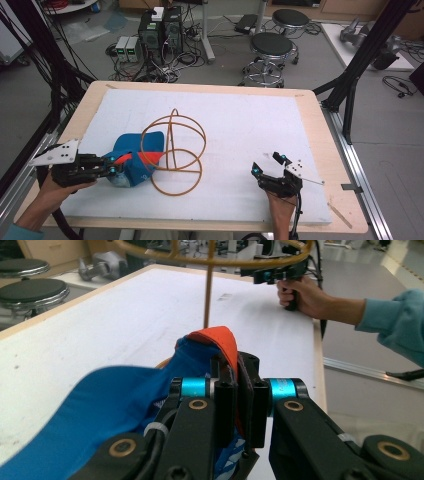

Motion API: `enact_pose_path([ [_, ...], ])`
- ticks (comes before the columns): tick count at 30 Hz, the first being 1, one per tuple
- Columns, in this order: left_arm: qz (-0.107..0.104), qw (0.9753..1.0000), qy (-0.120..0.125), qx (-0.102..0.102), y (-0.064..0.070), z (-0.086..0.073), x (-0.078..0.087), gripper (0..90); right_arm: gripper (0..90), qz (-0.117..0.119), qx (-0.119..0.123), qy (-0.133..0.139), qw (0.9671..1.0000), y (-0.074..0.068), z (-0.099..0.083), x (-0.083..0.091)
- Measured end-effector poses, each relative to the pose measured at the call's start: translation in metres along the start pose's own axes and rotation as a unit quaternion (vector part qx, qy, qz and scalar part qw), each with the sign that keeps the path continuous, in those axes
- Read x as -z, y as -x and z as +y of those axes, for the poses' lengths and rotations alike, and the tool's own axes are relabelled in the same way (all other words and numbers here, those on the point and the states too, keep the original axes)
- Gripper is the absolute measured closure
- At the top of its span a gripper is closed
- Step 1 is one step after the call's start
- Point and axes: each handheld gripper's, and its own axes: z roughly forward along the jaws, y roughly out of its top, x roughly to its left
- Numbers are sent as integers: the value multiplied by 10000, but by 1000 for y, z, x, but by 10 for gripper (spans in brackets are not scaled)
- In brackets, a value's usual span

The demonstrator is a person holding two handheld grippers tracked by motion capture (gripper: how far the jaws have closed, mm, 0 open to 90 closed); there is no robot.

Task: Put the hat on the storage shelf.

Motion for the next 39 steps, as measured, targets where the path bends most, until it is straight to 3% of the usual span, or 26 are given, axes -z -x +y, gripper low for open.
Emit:
enact_pose_path([
  [9, -469, 9986, 159, -161, 13, 18, -2, 862, 92, -14, 12, 3, 10000, 0, 0, 0],
  [13, -687, 9969, 188, -347, 21, 28, -5, 862, 93, -13, 21, 16, 10000, 0, 0, 0],
  [18, -794, 9955, 237, -461, 28, 39, -7, 862, 93, -12, -3, -3, 10000, 0, 0, 0],
  [25, -844, 9952, 374, -317, 33, 55, -11, 863, 93, -17, -5, -1, 10000, 0, 0, 0],
  [26, -963, 9941, 399, -294, 34, 58, -13, 864, 93, -12, -4, 9, 10000, 0, 0, 0],
  [33, -1273, 9897, 595, -260, 40, 69, -16, 864, 92, -13, -14, 8, 10000, 1, 0, 0],
  [34, -1388, 9875, 721, -196, 42, 74, -17, 864, 93, -13, -27, 9, 10000, 1, 0, 0],
  [35, -1388, 9875, 721, -196, 42, 74, -17, 864, 92, -13, -32, 10, 10000, 1, 0, 0],
  [36, -1498, 9852, 806, -189, 45, 80, -18, 864, 93, -14, -28, 16, 10000, 0, 0, 0],
  [39, -1580, 9835, 839, -263, 49, 89, -21, 864, 92, -8, -4, 19, 10000, 1, 0, 0],
])
